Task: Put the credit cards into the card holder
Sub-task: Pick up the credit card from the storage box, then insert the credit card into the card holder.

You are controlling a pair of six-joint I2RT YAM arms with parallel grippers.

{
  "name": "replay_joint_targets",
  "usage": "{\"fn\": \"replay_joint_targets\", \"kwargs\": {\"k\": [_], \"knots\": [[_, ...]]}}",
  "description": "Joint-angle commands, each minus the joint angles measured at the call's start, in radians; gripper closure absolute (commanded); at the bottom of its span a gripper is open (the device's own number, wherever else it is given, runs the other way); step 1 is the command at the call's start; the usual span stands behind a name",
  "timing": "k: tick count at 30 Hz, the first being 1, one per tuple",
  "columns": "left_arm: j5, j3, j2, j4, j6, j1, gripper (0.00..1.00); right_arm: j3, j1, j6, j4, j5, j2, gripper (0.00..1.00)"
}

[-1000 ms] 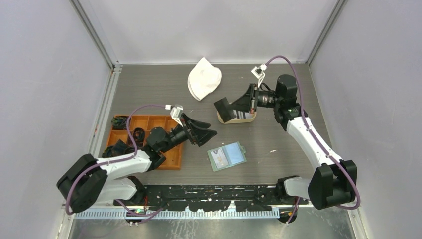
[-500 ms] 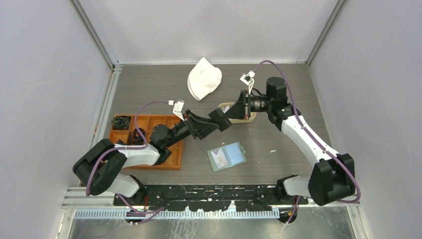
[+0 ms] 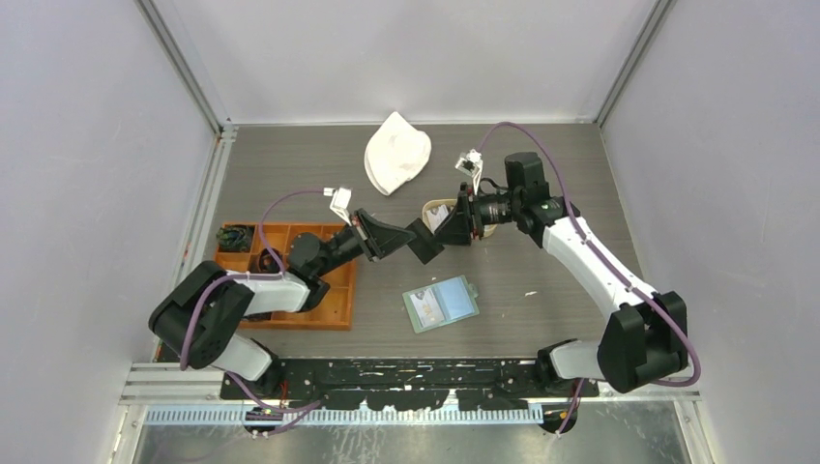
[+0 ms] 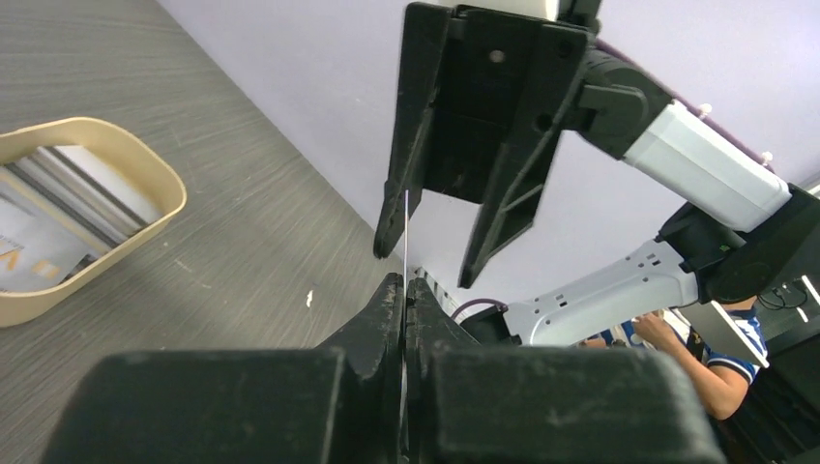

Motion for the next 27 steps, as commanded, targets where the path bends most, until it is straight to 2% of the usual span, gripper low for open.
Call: {"fn": "replay_joint_targets", "kwargs": {"k": [1,4,8,10,11,13,15,16,17,22,27], "knots": [[0.095,0.000,0.020,0.045,-0.056,0.051,1.00,0.111,0.003,-0.433,-0.328,0.117,-0.017,0.44],[0.136,-0.016,0.039,-0.025,-0.099,0.052,1.00,0.066,0.003,-0.698,-0.438,0.131,-0.025,0.36],[0.129,-0.063,0.053,-0.083,-0.143,0.029,1.00,-0.055,0.018,-1.352,-0.629,0.165,-0.112,0.19],[0.062,-0.090,0.019,-0.160,-0.112,-0.009,1.00,-0.121,0.032,-1.517,-0.643,0.209,-0.161,0.11],[0.013,-0.092,-0.012,-0.248,-0.079,-0.039,1.00,-0.142,0.041,-1.559,-0.646,0.233,-0.172,0.10],[-0.139,-0.063,-0.112,-0.538,0.031,-0.124,1.00,-0.160,0.061,-1.618,-0.662,0.294,-0.170,0.11],[-0.388,0.003,-0.231,-0.894,0.145,-0.240,1.00,-0.182,0.086,-1.661,-0.665,0.369,-0.163,0.13],[-0.509,0.025,-0.279,-1.015,0.169,-0.293,1.00,-0.199,0.096,-1.686,-0.664,0.390,-0.164,0.14],[-0.590,0.026,-0.321,-1.064,0.174,-0.329,1.00,-0.216,0.107,-1.711,-0.661,0.406,-0.168,0.14],[-0.603,-0.106,-0.432,-0.898,0.065,-0.346,1.00,-0.266,0.164,-1.791,-0.649,0.421,-0.168,0.20],[-0.536,-0.100,-0.368,-0.842,0.009,-0.347,1.00,-0.282,0.245,-1.781,-0.598,0.510,-0.117,0.32]]}}
